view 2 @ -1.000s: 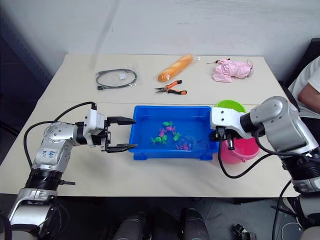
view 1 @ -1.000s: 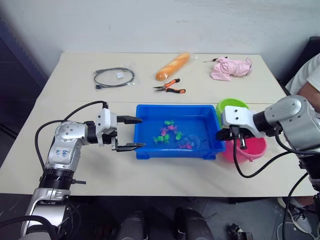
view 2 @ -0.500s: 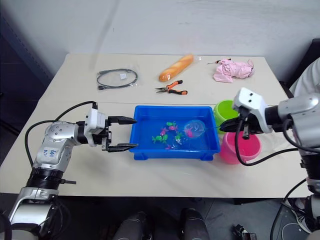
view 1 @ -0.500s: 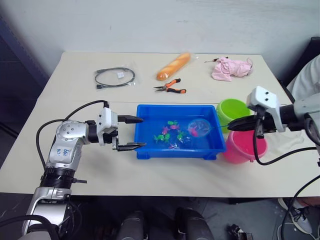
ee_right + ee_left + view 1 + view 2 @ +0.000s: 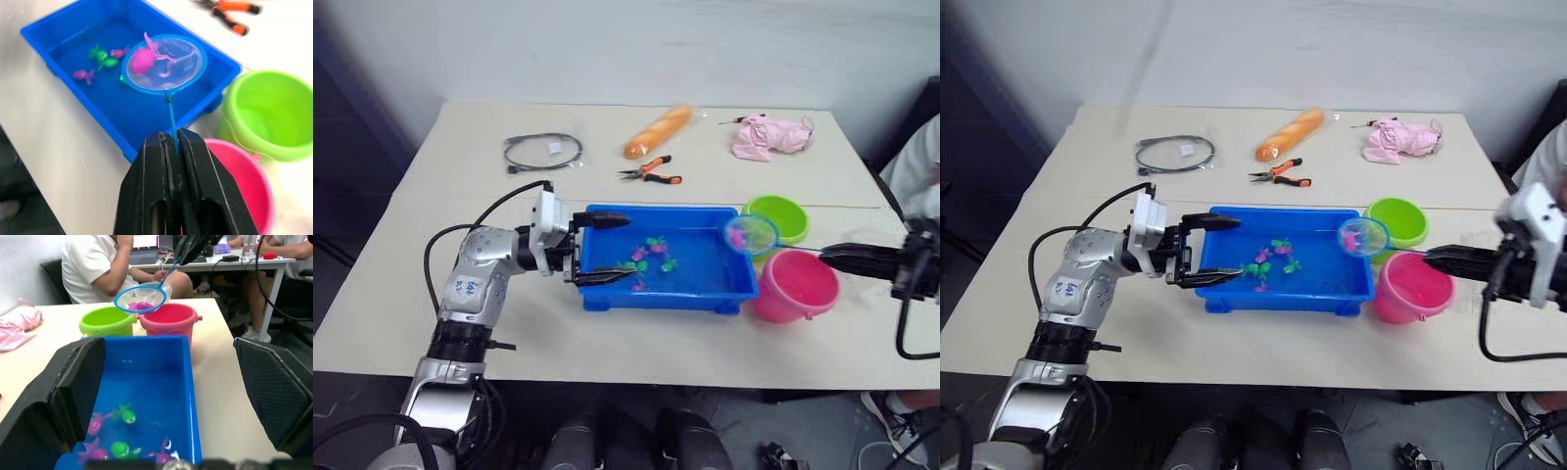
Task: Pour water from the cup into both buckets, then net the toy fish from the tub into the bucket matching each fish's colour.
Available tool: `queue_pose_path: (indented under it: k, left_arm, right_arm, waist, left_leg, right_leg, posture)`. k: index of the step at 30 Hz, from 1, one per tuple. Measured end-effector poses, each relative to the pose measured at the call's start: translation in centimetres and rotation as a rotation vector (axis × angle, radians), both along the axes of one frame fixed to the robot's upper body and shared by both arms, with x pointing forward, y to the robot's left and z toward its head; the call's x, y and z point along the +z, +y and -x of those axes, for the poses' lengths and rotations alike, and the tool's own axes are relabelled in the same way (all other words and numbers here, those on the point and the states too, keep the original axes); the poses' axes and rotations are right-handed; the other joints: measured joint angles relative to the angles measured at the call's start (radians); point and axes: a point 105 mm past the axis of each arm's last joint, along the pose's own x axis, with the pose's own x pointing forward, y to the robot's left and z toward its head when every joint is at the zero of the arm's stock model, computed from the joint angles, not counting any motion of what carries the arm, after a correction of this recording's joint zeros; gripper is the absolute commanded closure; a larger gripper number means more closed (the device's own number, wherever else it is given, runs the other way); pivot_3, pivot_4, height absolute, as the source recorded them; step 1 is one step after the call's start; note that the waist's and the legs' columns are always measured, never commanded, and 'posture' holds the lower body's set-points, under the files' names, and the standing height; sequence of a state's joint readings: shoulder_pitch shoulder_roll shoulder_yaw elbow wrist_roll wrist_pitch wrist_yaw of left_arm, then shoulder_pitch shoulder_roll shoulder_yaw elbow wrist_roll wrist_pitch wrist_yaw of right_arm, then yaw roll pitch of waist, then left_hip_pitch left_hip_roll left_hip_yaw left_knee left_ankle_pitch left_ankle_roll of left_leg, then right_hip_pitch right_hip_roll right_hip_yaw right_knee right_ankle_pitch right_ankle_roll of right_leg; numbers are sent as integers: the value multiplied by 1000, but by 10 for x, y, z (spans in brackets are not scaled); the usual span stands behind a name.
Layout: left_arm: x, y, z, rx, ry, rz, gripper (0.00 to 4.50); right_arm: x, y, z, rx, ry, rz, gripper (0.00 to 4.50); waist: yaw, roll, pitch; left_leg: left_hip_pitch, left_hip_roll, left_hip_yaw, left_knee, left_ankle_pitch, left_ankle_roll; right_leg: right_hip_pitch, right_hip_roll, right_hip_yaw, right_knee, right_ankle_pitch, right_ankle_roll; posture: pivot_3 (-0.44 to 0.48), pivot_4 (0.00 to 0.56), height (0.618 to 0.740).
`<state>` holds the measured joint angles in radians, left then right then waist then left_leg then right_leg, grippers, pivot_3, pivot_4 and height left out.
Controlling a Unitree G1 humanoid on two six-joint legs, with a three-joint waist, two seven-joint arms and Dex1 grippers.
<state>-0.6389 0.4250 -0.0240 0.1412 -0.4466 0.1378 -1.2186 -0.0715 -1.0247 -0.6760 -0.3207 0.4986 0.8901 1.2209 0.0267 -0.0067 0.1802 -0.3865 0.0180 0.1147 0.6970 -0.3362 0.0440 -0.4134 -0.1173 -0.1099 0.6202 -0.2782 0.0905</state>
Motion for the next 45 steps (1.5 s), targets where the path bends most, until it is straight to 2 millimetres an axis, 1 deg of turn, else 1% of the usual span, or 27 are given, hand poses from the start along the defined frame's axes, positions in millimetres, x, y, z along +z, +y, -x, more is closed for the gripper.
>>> queue_pose_path:
  k: [3, 6, 9, 11, 14, 16, 20, 25, 27, 30, 33, 38, 41, 45]
  left_arm:
    - [5, -3, -3, -10, -10, 18, 15]
    - [0, -12, -4, -30, 24, 47, 15]
    - [-4, -18, -3, -53, 58, 51, 15]
    - [-6, -22, -1, -77, 70, 49, 15]
    - [-8, -25, 0, -94, 75, 46, 15]
    - [-8, -25, 1, -102, 73, 43, 15]
    - [-6, -24, 1, -111, 65, 37, 15]
    - [-6, -25, 0, -100, 67, 39, 15]
    - [-6, -25, 0, -97, 65, 42, 15]
    - [-9, -24, 0, -85, 74, 45, 15]
    - [-10, -24, -1, -74, 78, 48, 15]
    - [-9, -25, -1, -72, 73, 52, 15]
    - [-9, -25, -1, -69, 73, 53, 15]
    - [-10, -28, -1, -76, 76, 54, 15]
  right_arm:
    - [-4, -15, 11, -90, -19, 38, 4500]
    - [-13, -36, 18, -179, -106, 134, 4500]
    - [-19, -47, 19, -239, -228, 237, 4500]
    - [-27, -55, 21, -278, -274, 291, 4500]
    - [-42, -63, 27, -313, -330, 400, 4500]
    - [-49, -64, 29, -329, -379, 490, 4500]
    - [-52, -72, 32, -383, -467, 603, 4500]
    - [-58, -65, 39, -278, -602, 854, 4500]
    - [-62, -62, 41, -239, -641, 926, 4500]
    - [-76, -67, 47, -213, -648, 1027, 4500]
    - [-79, -65, 51, -199, -716, 1115, 4500]
    - [-80, -57, 55, -170, -792, 1169, 4500]
    - [-83, -46, 54, -132, -819, 1169, 4500]
    - [-79, -41, 52, -143, -852, 1173, 4500]
  waist:
    - [0, 0, 0]
    - [-1, 0, 0]
    - [-3, 0, 0]
    - [-3, 0, 0]
    - [-4, 0, 0]
    - [-5, 0, 0]
    - [-5, 1, -1]
    - [-5, 1, -1]
    - [-5, 1, -1]
    - [-5, 1, -1]
    - [-7, 1, -1]
    - [-7, 1, -1]
    - [-7, 1, -1]
    - [-8, 1, -1]
  left_leg:
    - [1, -1, 1, 0, 0, 1]
    - [1, -2, 1, 0, -1, 1]
    - [2, -2, 2, 0, 0, 1]
    - [2, -2, 2, -1, 0, 1]
    - [3, -2, 3, -1, 0, 1]
    - [3, -2, 4, -1, 0, 1]
    - [4, -2, 4, -1, 0, 1]
    - [5, -2, 4, -3, 1, 0]
    - [5, -2, 4, -3, 1, 0]
    - [6, -2, 4, -3, 1, 0]
    - [6, -1, 4, -3, 1, -1]
    - [9, -1, 5, -6, 1, -2]
    - [10, -1, 5, -7, 2, -3]
    - [11, -1, 5, -7, 2, -3]
  right_leg:
    - [1, -1, 1, -1, 0, 1]
    - [1, 1, 1, -5, 1, 1]
    - [1, 3, 1, -4, 1, 1]
    - [1, 4, 1, -4, 0, 1]
    - [1, 5, 2, -4, 0, 1]
    - [2, 4, 3, -4, 0, 1]
    - [2, 4, 4, -3, 0, 1]
    - [2, 3, 4, -4, 0, 1]
    - [2, 3, 5, -4, 0, 1]
    - [2, 2, 5, -4, 0, 0]
    - [2, 2, 5, -4, 0, 0]
    - [4, 2, 6, -4, -1, -1]
    - [4, 2, 7, -4, -1, -2]
    - [4, 2, 7, -4, -1, -2]
  posture:
    - [0, 150, 740]
    - [0, 150, 740]
    - [0, 150, 740]
    - [0, 150, 740]
    - [0, 150, 740]
    - [0, 150, 740]
    - [0, 150, 740]
    - [0, 150, 740]
    - [0, 150, 740]
    - [0, 150, 740]
    - [0, 150, 740]
    - [0, 150, 740]
    - [0, 150, 740]
    - [0, 150, 740]
